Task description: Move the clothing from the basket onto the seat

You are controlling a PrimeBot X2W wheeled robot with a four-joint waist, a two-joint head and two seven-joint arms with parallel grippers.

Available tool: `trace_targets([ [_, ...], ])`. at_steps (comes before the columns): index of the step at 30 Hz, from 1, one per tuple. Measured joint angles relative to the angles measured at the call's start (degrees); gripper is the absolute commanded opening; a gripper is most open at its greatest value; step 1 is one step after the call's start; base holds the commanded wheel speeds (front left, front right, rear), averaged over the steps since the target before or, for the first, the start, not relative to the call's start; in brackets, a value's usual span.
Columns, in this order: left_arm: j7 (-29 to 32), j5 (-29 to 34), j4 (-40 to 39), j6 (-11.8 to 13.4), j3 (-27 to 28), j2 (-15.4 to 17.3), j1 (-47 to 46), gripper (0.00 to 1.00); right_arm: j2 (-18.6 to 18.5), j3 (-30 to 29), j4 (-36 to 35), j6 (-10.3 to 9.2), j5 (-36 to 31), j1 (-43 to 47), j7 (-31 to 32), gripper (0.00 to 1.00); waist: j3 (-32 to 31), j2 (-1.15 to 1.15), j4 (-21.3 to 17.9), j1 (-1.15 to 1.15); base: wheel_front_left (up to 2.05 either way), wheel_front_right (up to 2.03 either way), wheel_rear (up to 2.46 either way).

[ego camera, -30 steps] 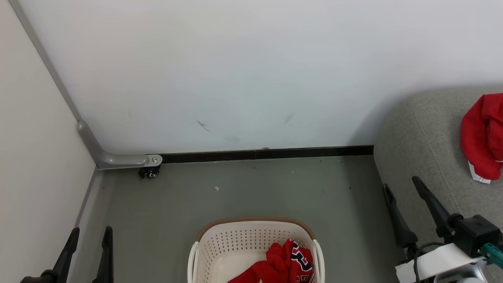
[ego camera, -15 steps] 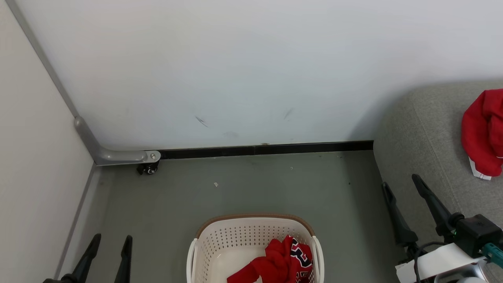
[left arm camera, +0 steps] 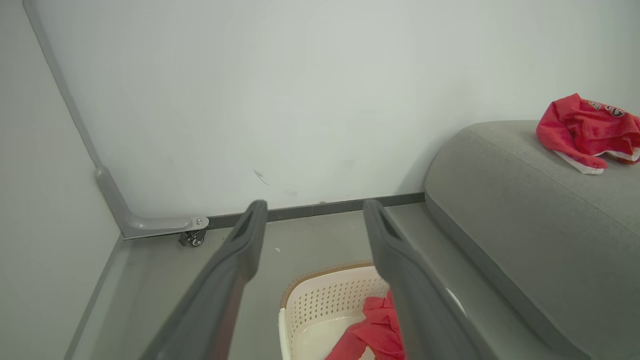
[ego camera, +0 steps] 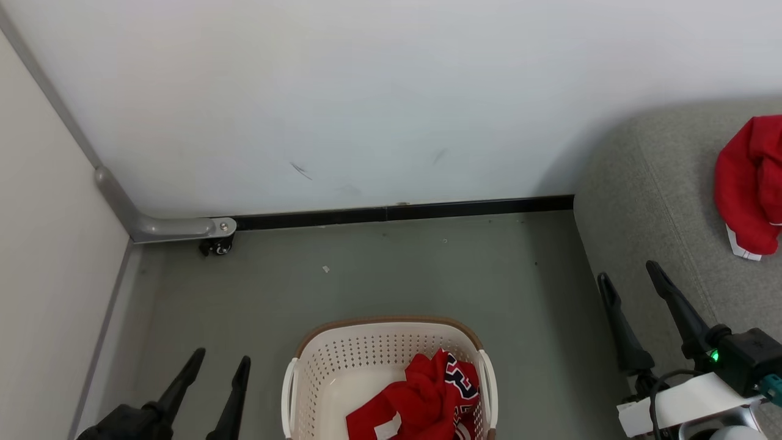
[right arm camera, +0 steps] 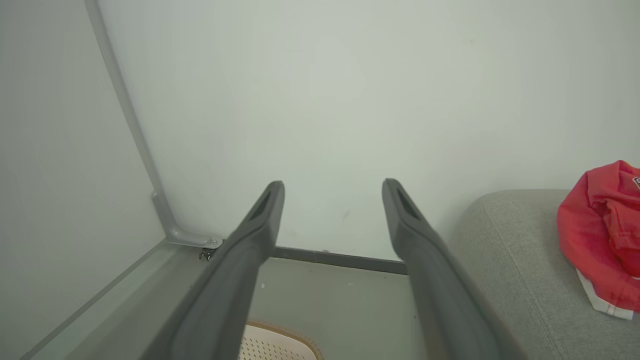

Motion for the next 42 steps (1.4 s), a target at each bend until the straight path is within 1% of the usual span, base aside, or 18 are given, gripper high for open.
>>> trace_targets([
  [5, 1.37, 0.00, 1.98, -0.64, -2.54, -0.35, -2.86, 1.00, -0.13, 0.20, -0.90, 0.00, 0.00, -0.47, 0.00, 1.00, 1.58, 0.00, -0.66, 0.00, 0.00, 0.00, 0.00],
  [9, 2.29, -0.12, 3.91, -1.26, -3.94, -1.41, -4.97, 1.00, -0.43, 0.11, -1.89, 0.00, 0.00, -1.92, 0.00, 1.00, 3.09, 0.00, -1.26, 0.00, 0.00, 0.00, 0.00],
  [15, 3.39, -0.25, 6.48, -1.91, -5.77, -1.48, -8.47, 1.00, -0.82, 0.19, -2.78, 0.00, 0.01, -3.89, 0.00, 1.00, 5.73, 0.00, -2.25, 0.00, 0.00, 0.00, 0.00],
  [25, 5.94, -2.48, 10.71, -2.01, -7.79, -2.15, -14.51, 1.00, -1.47, 1.20, -4.37, 0.00, 0.09, -8.75, -0.01, 1.00, 11.13, 0.00, -4.00, 0.00, 0.00, 0.00, 0.00],
  [29, 7.12, -2.55, 12.22, -2.43, -9.09, -2.38, -17.37, 1.00, -1.53, 1.80, -5.11, 0.00, 0.08, -10.83, -0.02, 1.00, 13.49, 0.00, -4.67, 0.00, 0.00, 0.00, 0.00],
  [42, 11.66, -2.56, 18.61, -2.43, -14.27, -2.96, -25.13, 1.00, -1.55, 2.53, -6.48, 0.00, -0.12, -17.30, -0.05, 1.00, 22.04, 0.00, -6.79, 0.00, 0.00, 0.00, 0.00],
])
